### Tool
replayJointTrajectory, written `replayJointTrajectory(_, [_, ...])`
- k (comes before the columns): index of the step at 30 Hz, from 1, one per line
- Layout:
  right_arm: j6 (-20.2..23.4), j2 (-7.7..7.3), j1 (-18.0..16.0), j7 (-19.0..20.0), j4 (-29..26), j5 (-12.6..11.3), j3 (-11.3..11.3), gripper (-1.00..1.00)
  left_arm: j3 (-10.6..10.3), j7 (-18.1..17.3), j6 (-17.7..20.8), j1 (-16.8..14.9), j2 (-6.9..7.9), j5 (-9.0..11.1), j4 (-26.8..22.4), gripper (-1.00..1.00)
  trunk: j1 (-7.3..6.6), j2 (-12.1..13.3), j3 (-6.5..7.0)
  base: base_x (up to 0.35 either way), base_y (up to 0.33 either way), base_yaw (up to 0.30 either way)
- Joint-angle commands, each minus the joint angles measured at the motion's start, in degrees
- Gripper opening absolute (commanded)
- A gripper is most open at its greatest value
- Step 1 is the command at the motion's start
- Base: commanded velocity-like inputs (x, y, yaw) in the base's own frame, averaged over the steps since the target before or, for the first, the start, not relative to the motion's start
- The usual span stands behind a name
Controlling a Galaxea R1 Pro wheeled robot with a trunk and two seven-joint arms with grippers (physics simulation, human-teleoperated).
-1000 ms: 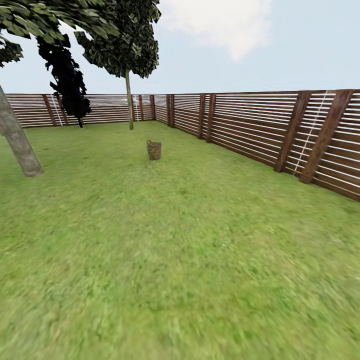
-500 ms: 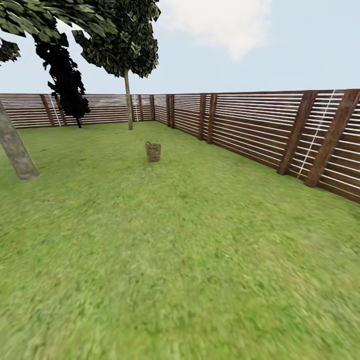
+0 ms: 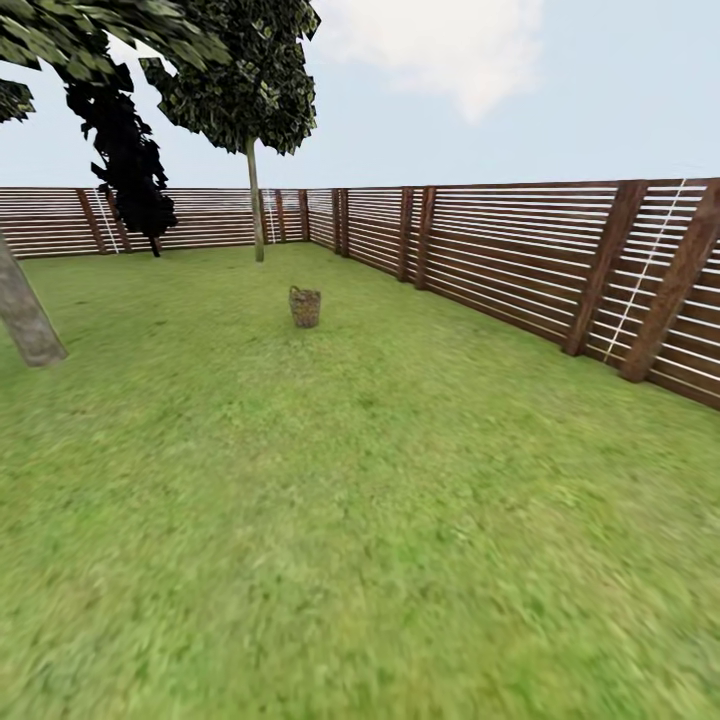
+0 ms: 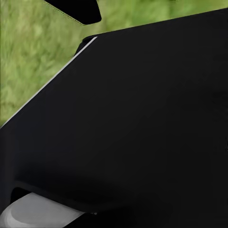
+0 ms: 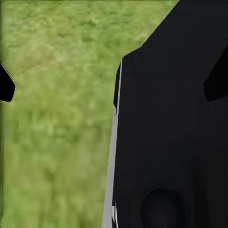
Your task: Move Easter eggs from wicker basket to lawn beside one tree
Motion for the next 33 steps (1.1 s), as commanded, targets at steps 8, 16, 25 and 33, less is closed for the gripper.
replayJointTrajectory(8, [-0.20, 0.00, -0.09, -0.04, 0.20, 0.41, 0.02, 1.00, -0.01, -0.01, -0.06, 0.04, 0.00, 0.01, -0.08, 1.00, 0.04, -0.02, -0.04, 0.338, 0.000, 0.000])
replayJointTrajectory(16, [-0.20, 0.00, -0.09, -0.04, 0.20, 0.40, 0.02, 1.00, -0.01, -0.01, -0.04, 0.02, 0.00, 0.01, -0.11, 1.00, 0.04, -0.02, -0.04, 0.338, 0.000, 0.000])
replayJointTrajectory(25, [-0.20, -0.01, -0.09, -0.04, 0.20, 0.40, 0.02, 1.00, -0.01, -0.01, -0.04, 0.03, 0.00, 0.01, -0.11, 1.00, 0.04, -0.02, -0.04, 0.338, 0.000, 0.000])
replayJointTrajectory(33, [-0.20, -0.02, -0.09, -0.04, 0.20, 0.40, 0.02, 1.00, -0.01, -0.01, -0.04, 0.06, 0.00, 0.01, -0.10, 1.00, 0.04, -0.02, -0.04, 0.338, 0.000, 0.000])
